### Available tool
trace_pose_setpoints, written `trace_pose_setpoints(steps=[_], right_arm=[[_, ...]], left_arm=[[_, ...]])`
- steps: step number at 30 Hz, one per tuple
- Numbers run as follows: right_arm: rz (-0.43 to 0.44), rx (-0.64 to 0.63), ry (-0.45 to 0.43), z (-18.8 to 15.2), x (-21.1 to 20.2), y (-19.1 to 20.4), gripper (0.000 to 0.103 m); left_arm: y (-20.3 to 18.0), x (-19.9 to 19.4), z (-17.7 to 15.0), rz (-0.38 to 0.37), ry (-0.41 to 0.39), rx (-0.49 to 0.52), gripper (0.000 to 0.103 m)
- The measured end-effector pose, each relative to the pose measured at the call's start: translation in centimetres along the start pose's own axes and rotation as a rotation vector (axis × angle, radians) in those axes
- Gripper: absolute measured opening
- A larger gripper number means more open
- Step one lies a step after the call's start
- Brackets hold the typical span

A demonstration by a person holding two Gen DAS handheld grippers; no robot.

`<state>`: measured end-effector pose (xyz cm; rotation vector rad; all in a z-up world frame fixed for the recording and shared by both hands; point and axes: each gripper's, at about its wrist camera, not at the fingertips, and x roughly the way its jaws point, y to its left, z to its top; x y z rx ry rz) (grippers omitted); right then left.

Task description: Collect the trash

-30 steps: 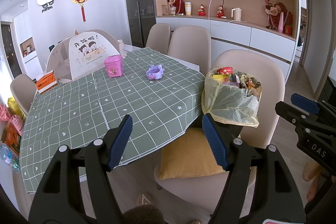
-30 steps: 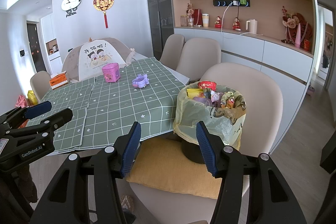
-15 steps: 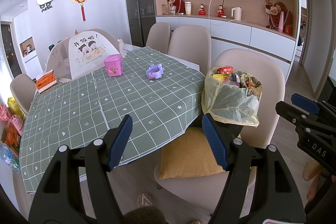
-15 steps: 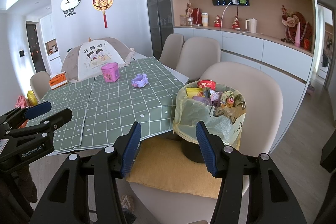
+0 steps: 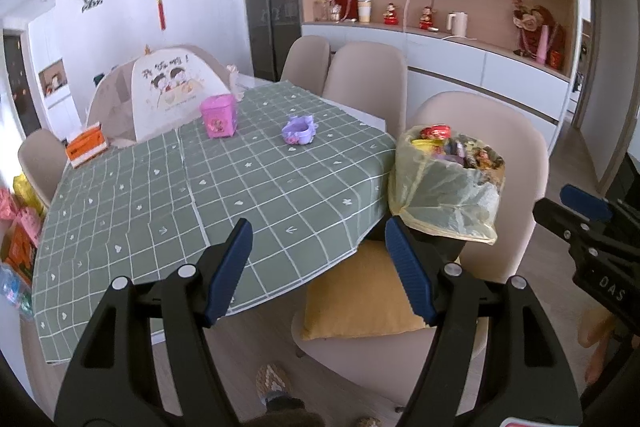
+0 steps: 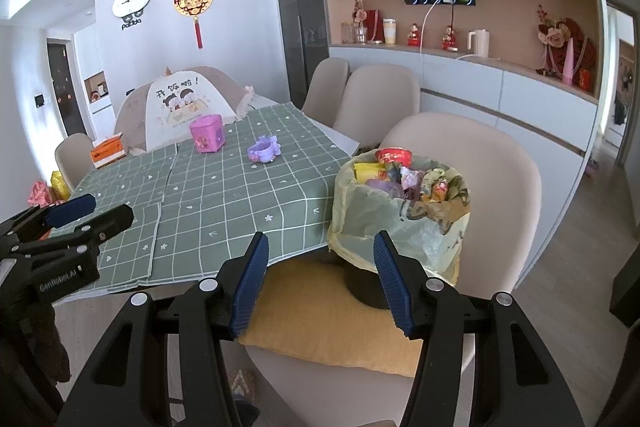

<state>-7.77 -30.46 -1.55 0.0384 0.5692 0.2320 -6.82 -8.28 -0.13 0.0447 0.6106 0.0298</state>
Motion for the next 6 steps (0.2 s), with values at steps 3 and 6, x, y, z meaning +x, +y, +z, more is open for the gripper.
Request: trace_pose_setpoints(steps=[3,6], right_arm=[[0.041,-0.007,0.062,0.6,3.5,0.9,0.052],[0.177,-0.029,0.149,1.7,8.9,3.0,0.052]], left_arm=[[3.7,3.1,0.3,0.029,0.073,-0.085,0.066],[10.1,6.9,0.0,0.111,0.158,-0.235,0.066]])
